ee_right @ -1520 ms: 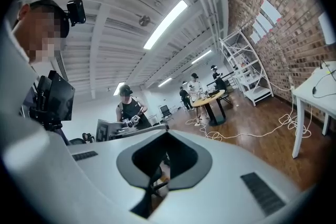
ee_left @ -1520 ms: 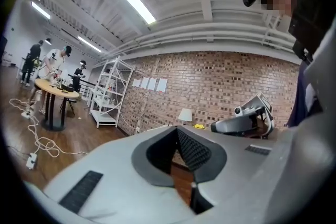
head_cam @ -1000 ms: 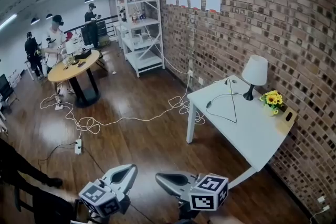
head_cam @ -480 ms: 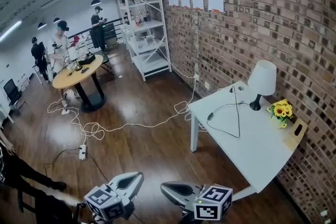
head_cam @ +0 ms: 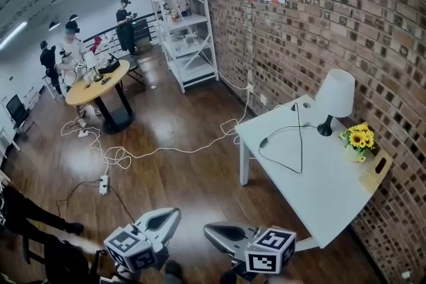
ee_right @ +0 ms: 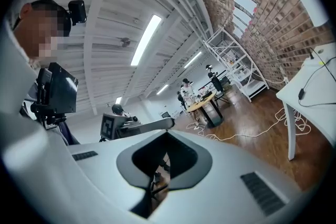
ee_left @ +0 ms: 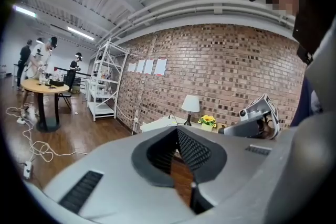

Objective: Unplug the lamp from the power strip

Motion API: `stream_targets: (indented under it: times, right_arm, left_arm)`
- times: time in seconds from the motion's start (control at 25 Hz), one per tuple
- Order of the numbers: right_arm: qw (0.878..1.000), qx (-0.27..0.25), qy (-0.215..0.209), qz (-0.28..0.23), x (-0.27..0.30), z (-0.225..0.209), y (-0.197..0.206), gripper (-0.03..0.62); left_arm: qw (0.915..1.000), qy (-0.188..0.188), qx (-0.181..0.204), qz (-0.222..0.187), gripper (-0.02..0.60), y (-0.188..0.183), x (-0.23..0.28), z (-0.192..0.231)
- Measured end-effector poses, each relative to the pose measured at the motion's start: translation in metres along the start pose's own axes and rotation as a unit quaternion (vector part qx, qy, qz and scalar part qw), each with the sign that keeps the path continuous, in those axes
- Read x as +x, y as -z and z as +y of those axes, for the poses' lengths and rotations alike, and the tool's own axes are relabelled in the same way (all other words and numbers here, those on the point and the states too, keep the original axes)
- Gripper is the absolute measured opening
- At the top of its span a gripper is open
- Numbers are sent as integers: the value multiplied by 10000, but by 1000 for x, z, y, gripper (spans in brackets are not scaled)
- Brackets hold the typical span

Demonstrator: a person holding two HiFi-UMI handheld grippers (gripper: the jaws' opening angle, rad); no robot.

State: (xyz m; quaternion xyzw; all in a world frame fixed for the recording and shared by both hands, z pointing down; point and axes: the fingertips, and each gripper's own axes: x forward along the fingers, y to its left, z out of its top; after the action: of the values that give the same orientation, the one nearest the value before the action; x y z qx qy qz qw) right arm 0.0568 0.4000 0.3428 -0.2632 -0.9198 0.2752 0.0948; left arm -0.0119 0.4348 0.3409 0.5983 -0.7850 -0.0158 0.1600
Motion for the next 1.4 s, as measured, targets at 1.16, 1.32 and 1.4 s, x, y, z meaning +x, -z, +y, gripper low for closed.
stream_targets:
  times: [1.16,1.32,1.4]
  right_arm:
    - [9861,-707,1479,-269,109,-74,-84,-9]
    - [9813,-741,1760,-233,126,-86,-90,-9]
    - [9794,-783,1845,-228,133,-90,-94,-9]
  left_arm:
    - [9898,1340,376,-308,23,-77,79,135]
    - [9869,1568,238,-310,23,-78,88,157]
    - [9854,1655,240,-317,23,-79,93,165]
